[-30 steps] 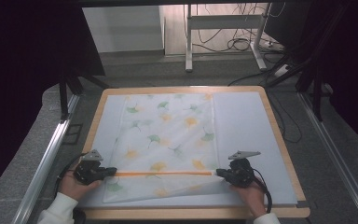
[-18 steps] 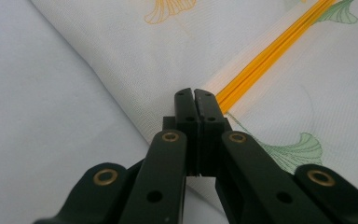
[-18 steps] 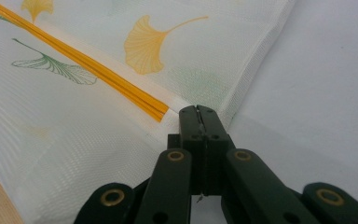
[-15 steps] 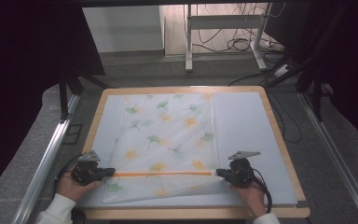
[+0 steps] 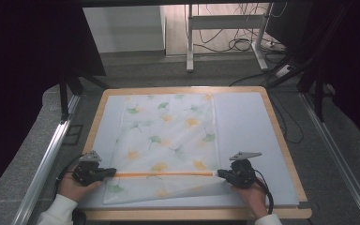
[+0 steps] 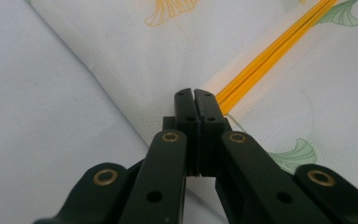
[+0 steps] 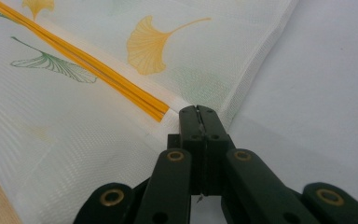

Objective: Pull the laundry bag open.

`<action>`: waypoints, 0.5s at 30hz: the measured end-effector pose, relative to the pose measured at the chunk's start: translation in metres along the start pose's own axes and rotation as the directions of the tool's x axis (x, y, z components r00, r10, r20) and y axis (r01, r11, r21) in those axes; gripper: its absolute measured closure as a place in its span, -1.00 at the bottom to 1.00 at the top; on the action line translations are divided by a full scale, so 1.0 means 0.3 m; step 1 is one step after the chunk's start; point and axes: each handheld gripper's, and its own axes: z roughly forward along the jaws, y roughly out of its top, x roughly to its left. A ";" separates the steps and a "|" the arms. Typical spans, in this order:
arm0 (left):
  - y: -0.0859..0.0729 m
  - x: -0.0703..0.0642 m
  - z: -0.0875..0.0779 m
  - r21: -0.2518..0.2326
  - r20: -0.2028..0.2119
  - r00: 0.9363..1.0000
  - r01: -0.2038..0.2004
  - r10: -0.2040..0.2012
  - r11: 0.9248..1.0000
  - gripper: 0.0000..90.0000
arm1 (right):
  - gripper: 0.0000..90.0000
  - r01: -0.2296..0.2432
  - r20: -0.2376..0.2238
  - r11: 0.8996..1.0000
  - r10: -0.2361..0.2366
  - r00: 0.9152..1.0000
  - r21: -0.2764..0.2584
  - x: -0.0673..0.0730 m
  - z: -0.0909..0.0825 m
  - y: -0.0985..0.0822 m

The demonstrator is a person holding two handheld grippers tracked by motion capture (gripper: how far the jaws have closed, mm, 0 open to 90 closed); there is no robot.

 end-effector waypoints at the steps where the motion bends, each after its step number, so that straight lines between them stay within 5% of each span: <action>1: 0.000 -0.001 0.000 -0.003 -0.002 1.000 0.001 -0.001 1.000 1.00 | 0.99 0.008 0.001 1.000 -0.008 1.000 -0.001 0.000 0.000 -0.001; 9: 0.007 -0.016 -0.005 -0.029 -0.006 1.000 -0.014 0.013 0.999 0.93 | 0.98 0.034 0.011 0.999 -0.034 0.999 -0.013 0.003 -0.011 0.001; 11: 0.009 -0.021 -0.006 -0.034 -0.012 1.000 -0.020 0.019 0.999 0.83 | 0.92 0.037 0.012 0.999 -0.036 0.999 -0.030 0.005 -0.018 0.001; 12: 0.012 -0.028 -0.013 -0.053 -0.027 0.999 -0.028 0.027 0.998 0.77 | 0.69 0.039 0.018 0.997 -0.038 0.999 -0.061 0.005 -0.034 0.005; 15: 0.019 -0.038 -0.027 -0.101 -0.043 0.999 -0.021 0.017 0.995 0.57 | 0.63 0.037 0.025 0.995 -0.035 0.999 -0.093 0.002 -0.049 0.005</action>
